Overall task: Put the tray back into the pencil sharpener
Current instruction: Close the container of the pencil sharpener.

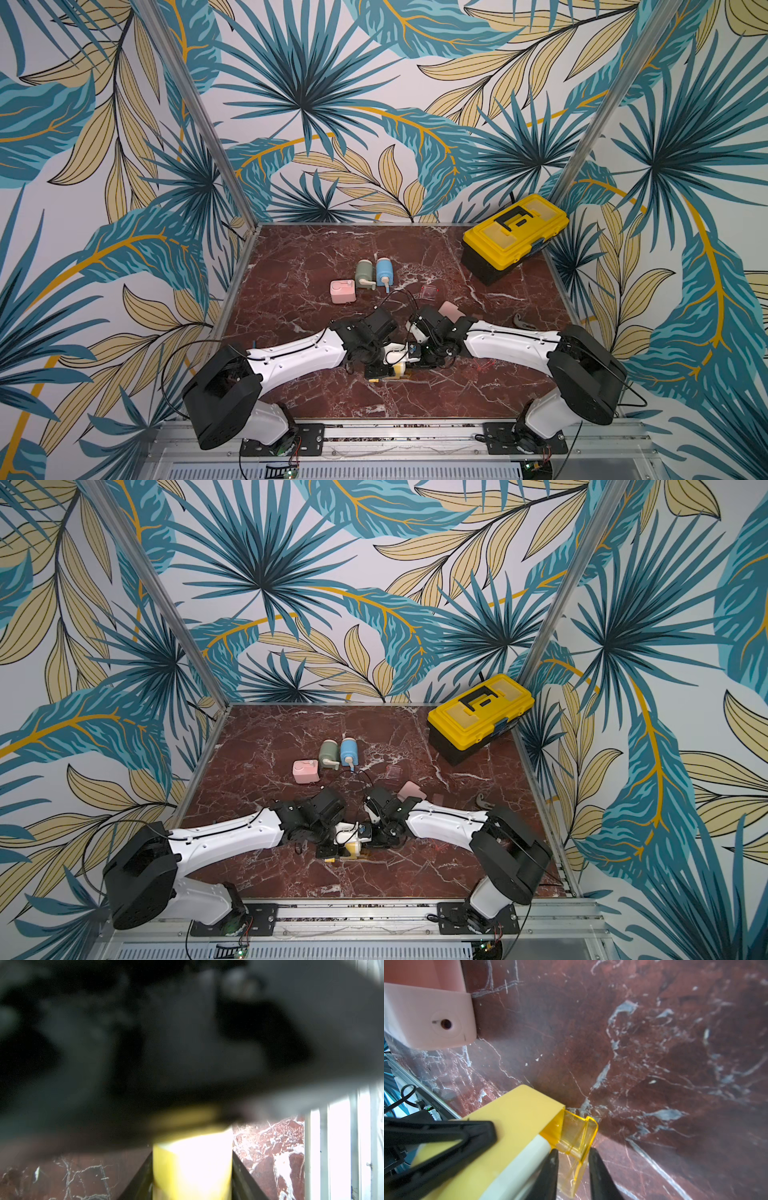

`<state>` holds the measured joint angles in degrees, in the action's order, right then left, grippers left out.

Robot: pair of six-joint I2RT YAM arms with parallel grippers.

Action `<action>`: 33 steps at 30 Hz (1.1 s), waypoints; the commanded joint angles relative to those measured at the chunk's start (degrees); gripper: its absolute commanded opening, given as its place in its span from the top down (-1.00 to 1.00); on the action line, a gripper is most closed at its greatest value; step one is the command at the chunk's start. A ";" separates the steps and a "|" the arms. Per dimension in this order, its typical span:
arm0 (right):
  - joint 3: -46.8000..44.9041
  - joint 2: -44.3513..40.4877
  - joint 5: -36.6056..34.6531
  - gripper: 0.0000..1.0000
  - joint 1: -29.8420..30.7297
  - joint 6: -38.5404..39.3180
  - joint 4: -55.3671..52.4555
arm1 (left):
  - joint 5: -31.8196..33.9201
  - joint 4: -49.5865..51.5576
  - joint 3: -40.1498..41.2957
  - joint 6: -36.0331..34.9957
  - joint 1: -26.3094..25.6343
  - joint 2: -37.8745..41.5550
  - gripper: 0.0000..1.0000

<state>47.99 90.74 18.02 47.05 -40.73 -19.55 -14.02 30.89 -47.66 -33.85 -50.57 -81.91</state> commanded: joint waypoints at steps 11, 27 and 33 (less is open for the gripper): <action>-11.27 -12.58 -0.02 0.25 -3.54 -8.14 6.02 | 1.60 -1.01 2.22 0.53 0.12 0.97 0.20; -11.31 -4.14 4.54 0.61 -3.02 -11.63 17.61 | 1.52 -1.10 1.28 1.57 0.12 0.70 0.25; -12.36 -1.54 8.76 0.60 -3.01 -13.32 25.00 | 1.80 -1.27 0.57 2.12 0.12 -0.05 0.26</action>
<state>36.38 87.55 23.55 43.77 -52.49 -0.45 -13.45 29.43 -46.87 -31.73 -50.57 -81.41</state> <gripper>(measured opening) 0.196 0.500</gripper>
